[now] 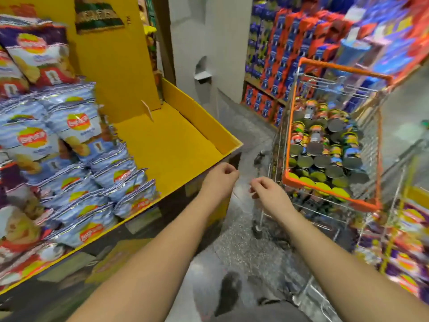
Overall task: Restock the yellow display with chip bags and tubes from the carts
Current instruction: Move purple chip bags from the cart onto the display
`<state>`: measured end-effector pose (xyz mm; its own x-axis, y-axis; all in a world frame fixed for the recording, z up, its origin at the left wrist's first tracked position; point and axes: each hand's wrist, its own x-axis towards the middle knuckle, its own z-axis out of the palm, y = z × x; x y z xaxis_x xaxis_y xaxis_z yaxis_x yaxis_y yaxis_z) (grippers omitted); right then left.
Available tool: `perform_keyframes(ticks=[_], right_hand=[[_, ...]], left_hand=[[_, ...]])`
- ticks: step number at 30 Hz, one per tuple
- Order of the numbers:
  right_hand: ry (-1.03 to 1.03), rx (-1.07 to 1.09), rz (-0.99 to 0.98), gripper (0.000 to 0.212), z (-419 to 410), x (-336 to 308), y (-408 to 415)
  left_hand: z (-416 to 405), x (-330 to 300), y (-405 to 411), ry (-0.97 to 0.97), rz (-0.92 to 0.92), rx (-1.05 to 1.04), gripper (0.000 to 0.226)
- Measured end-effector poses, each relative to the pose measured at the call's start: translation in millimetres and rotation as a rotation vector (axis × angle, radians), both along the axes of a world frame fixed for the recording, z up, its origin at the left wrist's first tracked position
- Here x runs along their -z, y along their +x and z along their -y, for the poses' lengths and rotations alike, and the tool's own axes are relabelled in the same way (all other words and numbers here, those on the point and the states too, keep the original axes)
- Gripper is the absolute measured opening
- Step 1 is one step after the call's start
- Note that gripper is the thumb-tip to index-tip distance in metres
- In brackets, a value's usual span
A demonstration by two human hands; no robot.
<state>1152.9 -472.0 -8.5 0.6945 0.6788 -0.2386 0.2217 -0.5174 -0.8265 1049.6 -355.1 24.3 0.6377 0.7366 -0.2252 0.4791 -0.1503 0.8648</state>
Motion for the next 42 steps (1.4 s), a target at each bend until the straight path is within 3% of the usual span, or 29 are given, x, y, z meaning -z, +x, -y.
perform_keyframes(ticks=[5,9,21,29,34,37,42], right_hand=[[-0.129,0.213,0.041,0.021,126.1,27.6,57.9],[-0.192,0.351,-0.050,0.020,222.9,55.2,106.2],[-0.319,0.619,-0.236,0.021,453.6,142.5,250.1],[-0.475,0.578,-0.294,0.018,514.6,213.1,318.3],[-0.557,0.399,-0.250,0.028,517.8,261.4,355.9],[-0.582,0.413,-0.205,0.039,515.8,290.2,368.3],[-0.728,0.285,-0.174,0.055,515.3,317.4,376.2]], left_hand=[[96.9,32.0,83.0,-0.057,-0.067,0.280,0.008],[181.9,55.8,155.9,-0.101,-0.124,0.467,0.011],[400.6,123.3,347.8,-0.091,-0.305,0.798,0.019],[459.3,216.2,437.8,0.027,-0.526,0.860,0.022],[467.4,274.3,476.7,0.312,-0.677,0.824,0.037],[464.0,297.4,494.2,0.453,-0.716,0.845,0.043],[454.0,333.7,506.6,0.336,-0.768,0.745,0.067]])
